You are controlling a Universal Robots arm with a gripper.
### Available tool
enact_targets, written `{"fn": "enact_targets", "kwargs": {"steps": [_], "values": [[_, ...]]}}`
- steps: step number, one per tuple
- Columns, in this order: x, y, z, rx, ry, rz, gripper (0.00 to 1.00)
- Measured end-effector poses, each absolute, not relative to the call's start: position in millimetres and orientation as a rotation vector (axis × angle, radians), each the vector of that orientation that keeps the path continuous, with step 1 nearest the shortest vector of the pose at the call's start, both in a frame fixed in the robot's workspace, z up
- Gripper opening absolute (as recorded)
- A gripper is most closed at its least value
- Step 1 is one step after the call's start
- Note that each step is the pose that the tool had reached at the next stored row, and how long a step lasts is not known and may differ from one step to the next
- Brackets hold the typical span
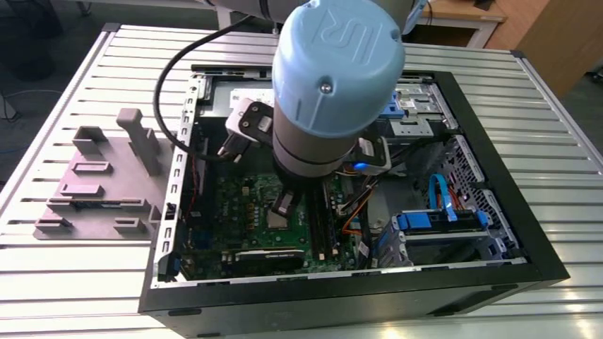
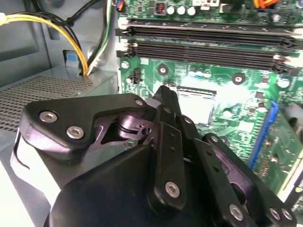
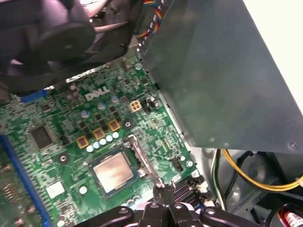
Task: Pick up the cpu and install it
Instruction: 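Close the cpu cover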
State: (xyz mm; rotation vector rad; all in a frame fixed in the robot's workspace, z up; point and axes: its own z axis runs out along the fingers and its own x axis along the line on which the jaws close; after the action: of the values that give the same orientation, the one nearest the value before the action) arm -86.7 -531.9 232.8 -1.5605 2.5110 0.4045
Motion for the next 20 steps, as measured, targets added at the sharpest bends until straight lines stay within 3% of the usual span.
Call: {"fn": "enact_targets", "kwargs": {"steps": [11, 20], "values": [[-86.6, -552.3, 233.2, -1.555, 2.503, 0.421, 0.11], [-78.2, -552.9, 233.2, -1.553, 2.499, 0.428, 0.11]]}}
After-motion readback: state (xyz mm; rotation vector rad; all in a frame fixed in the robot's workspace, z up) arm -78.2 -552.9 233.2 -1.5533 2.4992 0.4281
